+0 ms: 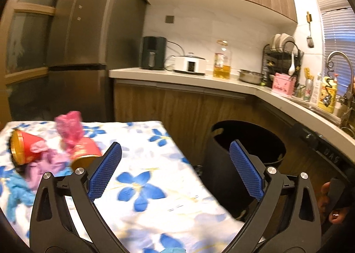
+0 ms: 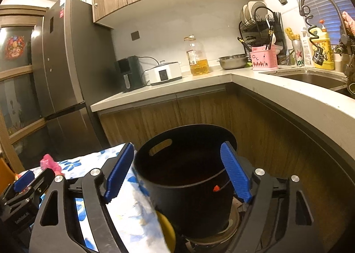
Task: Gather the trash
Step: 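Move both tools back from the bin toward the table, then grasp the blue glove with the left tool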
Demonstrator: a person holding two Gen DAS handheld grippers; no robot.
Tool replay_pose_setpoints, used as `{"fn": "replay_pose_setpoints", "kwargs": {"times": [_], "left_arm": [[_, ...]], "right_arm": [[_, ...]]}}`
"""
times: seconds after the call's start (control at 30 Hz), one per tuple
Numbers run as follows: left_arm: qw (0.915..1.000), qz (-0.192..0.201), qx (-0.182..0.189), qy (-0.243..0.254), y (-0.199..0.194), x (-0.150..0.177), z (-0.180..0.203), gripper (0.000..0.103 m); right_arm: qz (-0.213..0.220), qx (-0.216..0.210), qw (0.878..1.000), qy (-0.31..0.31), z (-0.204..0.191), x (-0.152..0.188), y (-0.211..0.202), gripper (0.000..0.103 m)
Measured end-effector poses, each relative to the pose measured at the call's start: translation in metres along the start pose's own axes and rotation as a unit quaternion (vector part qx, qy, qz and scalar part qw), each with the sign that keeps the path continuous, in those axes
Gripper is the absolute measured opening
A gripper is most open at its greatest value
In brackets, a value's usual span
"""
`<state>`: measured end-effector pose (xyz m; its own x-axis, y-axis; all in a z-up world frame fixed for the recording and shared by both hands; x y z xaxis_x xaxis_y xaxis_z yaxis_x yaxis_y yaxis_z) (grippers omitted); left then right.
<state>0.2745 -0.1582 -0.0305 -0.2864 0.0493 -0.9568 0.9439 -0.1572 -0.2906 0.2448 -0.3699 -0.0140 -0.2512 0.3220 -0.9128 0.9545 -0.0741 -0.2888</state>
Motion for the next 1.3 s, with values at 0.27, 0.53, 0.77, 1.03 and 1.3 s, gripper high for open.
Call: {"fn": "replay_pose_setpoints", "kwargs": {"times": [0.27, 0.53, 0.77, 1.03, 1.3], "left_arm": [[0.9983, 0.01, -0.054, -0.02, -0.041, 0.014, -0.051, 0.096], [0.9923, 0.005, -0.12, -0.03, -0.072, 0.035, -0.106, 0.096], [0.9836, 0.006, -0.176, -0.041, -0.092, 0.049, -0.148, 0.096], [0.9736, -0.01, -0.224, -0.043, -0.096, 0.065, -0.188, 0.096], [0.9706, -0.068, -0.219, -0.071, -0.074, 0.081, -0.216, 0.081]], "right_arm": [[0.007, -0.021, 1.0, -0.01, -0.037, 0.02, -0.024, 0.079], [0.002, -0.051, 0.999, -0.003, -0.07, 0.042, -0.038, 0.079], [-0.001, -0.077, 0.997, -0.007, -0.098, 0.055, -0.045, 0.079], [-0.025, -0.112, 0.993, -0.025, -0.135, 0.078, -0.042, 0.079], [-0.034, -0.137, 0.989, -0.042, -0.168, 0.089, -0.034, 0.079]]}}
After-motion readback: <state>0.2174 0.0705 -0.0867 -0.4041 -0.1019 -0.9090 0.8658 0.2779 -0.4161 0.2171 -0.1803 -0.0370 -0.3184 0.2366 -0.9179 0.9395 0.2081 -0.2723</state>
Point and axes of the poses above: each gripper's, at about its wrist camera, not at the fingertips, and y roughly the way its jaws point, z to its right, x to its underside, the point moved 4 cm from there along y, roughly the way its jaws point, and after that the axes turned 5 degrees about y, right-handed, at the moved point
